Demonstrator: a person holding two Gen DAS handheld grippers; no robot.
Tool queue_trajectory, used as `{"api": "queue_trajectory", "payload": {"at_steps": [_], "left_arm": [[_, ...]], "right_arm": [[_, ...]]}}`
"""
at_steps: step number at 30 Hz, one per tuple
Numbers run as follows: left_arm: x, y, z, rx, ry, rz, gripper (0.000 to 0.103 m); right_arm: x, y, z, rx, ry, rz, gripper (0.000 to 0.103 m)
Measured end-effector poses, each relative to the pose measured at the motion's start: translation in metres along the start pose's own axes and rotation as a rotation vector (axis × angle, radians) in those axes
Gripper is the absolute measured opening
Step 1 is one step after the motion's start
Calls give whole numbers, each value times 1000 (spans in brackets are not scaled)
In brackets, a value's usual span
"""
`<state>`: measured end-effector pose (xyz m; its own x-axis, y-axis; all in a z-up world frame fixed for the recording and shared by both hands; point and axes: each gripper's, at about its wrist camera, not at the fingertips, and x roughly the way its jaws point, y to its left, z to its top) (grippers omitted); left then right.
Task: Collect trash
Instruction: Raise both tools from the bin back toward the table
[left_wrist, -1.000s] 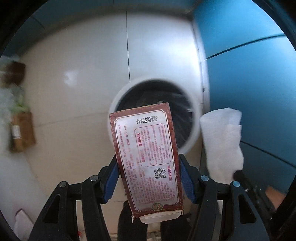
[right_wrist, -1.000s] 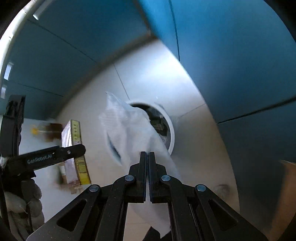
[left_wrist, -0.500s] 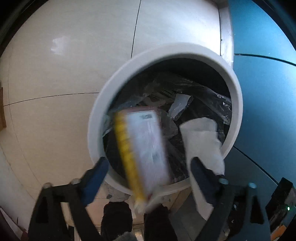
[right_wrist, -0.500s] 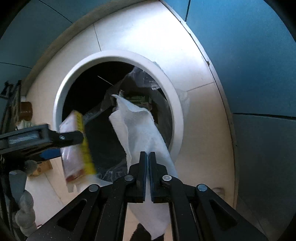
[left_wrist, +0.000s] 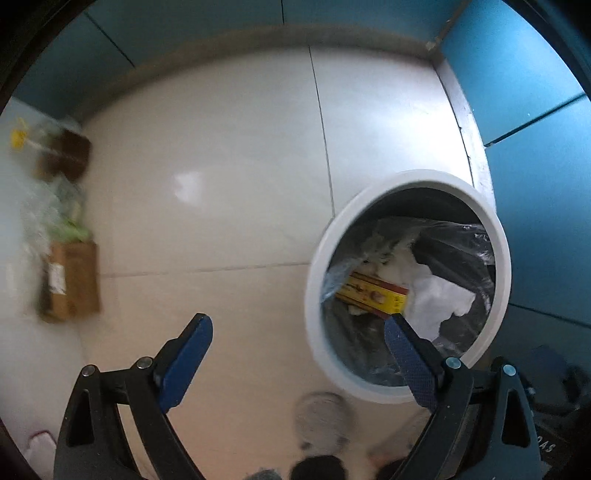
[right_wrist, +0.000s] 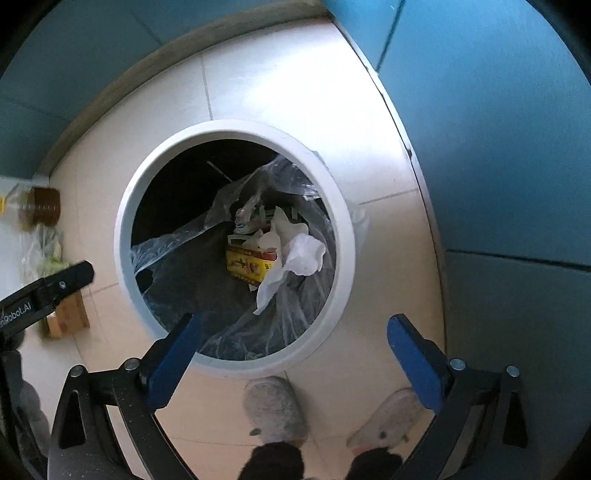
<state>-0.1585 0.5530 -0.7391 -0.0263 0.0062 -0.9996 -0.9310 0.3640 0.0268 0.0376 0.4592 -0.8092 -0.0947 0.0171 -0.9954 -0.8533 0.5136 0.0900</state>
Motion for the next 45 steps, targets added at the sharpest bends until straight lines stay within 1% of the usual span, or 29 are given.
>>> {"api": "queue_trajectory", "payload": {"at_steps": [3,6,7,10,11,12,16,20,27,29,31,36,40,43,45], "left_arm": [[-23,0,-13,18,-45,38,95],[-43,-14,-22,30,-73,54,95],[-49,-17,-25,33,-79,56,95],[-83,-22,-42,34,-97,50,95],[-97,-24,-48,35,-108,33,95],[-105,-26,-51,32,-113,31,95],[-162,-31,-69,18,-144,12,95],[-231,-34,-86,14,-182,-5,95],[-349,-40,-118,33,-262,-22,95],[-374,-42,-128,32,-274,-32,95],[-399,-44,-140,32,-287,-39,95],[-446,-48,-162,29,-303,-41,95],[-479,-57,-171,30,-331,-20,95],[-505,-78,-174,59,-369,-1,95],[-519,-98,-174,98,-394,-7,95]], "right_arm": [[-12,3,-6,-18,-23,3,102],[-37,4,-17,-21,-51,18,102],[-44,4,-21,-23,-55,20,102],[-78,2,-35,-27,-80,26,102],[-87,1,-38,-30,-89,27,102],[-101,-1,-43,-30,-98,31,102],[-160,-8,-62,-33,-138,27,102],[-230,-14,-80,-41,-189,25,102],[-372,-20,-114,-67,-294,34,102],[-411,-22,-125,-79,-321,40,102],[-442,-23,-135,-88,-342,42,102],[-505,-30,-162,-104,-368,73,102],[-542,-41,-178,-89,-394,130,102],[-564,-65,-186,-20,-423,195,102],[-579,-91,-192,57,-449,216,102]]}}
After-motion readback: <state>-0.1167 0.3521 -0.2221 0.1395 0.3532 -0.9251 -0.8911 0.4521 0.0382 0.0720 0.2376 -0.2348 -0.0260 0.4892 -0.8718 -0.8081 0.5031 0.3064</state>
